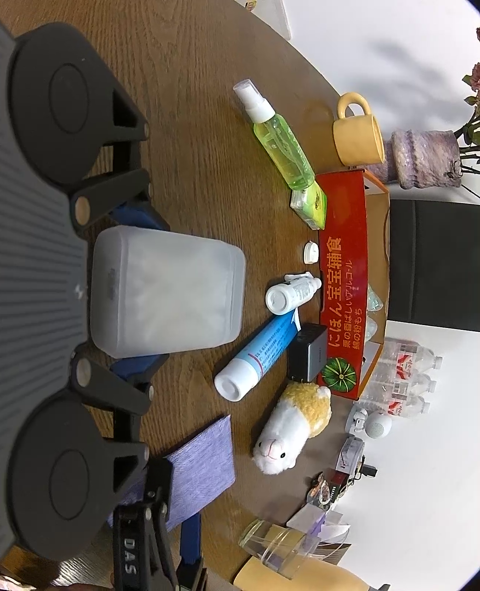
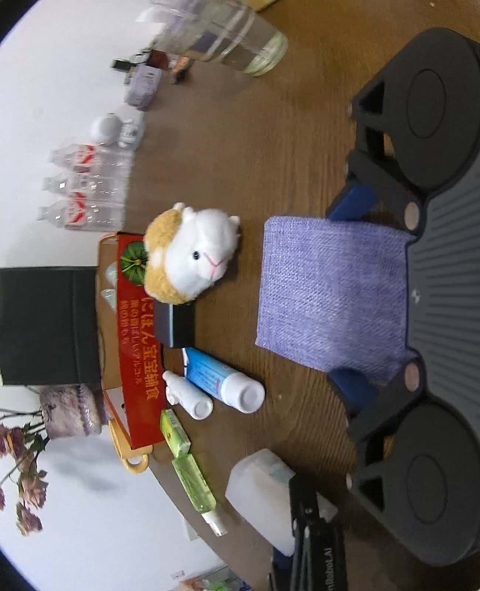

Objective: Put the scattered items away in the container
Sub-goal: 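Close the right tool on the purple cloth pouch and lift it, then carry the pouch and plastic box into the cardboard box and open both tools, then withdraw both tools from the box back over the table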

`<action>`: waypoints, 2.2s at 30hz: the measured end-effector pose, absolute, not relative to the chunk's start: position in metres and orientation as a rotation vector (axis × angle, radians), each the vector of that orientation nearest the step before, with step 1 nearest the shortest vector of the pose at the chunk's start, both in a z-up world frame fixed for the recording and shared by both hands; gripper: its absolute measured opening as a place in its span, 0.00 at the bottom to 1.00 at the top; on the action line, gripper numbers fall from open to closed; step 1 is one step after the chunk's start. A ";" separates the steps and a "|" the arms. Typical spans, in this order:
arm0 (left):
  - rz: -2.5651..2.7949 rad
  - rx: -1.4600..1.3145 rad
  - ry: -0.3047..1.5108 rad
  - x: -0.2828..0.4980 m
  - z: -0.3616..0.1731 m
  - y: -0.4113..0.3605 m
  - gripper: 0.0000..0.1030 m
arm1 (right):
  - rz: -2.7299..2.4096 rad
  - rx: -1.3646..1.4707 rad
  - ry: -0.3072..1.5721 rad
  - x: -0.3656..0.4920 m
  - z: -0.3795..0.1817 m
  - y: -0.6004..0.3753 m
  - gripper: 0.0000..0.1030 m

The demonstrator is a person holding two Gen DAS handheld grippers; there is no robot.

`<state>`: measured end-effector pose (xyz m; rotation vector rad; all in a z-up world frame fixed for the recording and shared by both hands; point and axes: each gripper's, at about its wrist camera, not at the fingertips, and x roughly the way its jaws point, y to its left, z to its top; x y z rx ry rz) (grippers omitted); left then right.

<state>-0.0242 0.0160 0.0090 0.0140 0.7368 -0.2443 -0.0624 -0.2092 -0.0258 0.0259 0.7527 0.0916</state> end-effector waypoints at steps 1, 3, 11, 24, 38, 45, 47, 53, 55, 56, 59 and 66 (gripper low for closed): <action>-0.248 0.008 0.730 -0.025 0.012 0.016 0.64 | 0.095 0.015 0.742 -0.063 -0.026 -0.208 0.58; -0.256 -0.005 0.718 -0.026 0.018 0.017 0.64 | 0.108 0.004 0.730 -0.061 -0.025 -0.206 0.37; -0.287 -0.055 0.668 -0.025 0.044 0.022 0.64 | 0.193 0.018 0.653 -0.042 0.024 -0.208 0.08; -0.248 -0.132 0.668 0.184 0.133 0.043 0.64 | 0.277 0.077 0.567 0.134 0.133 -0.203 0.09; -0.070 -0.047 0.912 0.401 0.060 0.026 0.64 | 0.149 0.052 0.904 0.385 0.047 -0.180 0.14; -0.053 0.092 0.947 0.413 0.042 0.008 0.68 | 0.114 -0.005 1.050 0.415 0.003 -0.174 0.20; -0.039 0.087 0.962 0.412 0.042 0.007 0.74 | 0.118 -0.011 1.077 0.416 0.005 -0.174 0.45; -0.066 -0.044 0.981 0.402 0.066 0.019 0.83 | 0.100 0.033 1.073 0.396 0.046 -0.194 0.78; -0.056 -0.036 0.960 0.392 0.081 0.020 0.87 | 0.096 0.046 1.056 0.385 0.061 -0.201 0.86; -0.056 -0.031 0.950 0.385 0.088 0.020 0.91 | 0.092 0.048 1.049 0.379 0.068 -0.203 0.86; -0.054 -0.026 0.928 0.368 0.105 0.021 0.96 | 0.101 0.060 1.065 0.361 0.079 -0.208 0.86; -0.027 -0.010 0.962 0.324 0.130 0.024 0.98 | 0.115 0.108 1.089 0.317 0.108 -0.219 0.86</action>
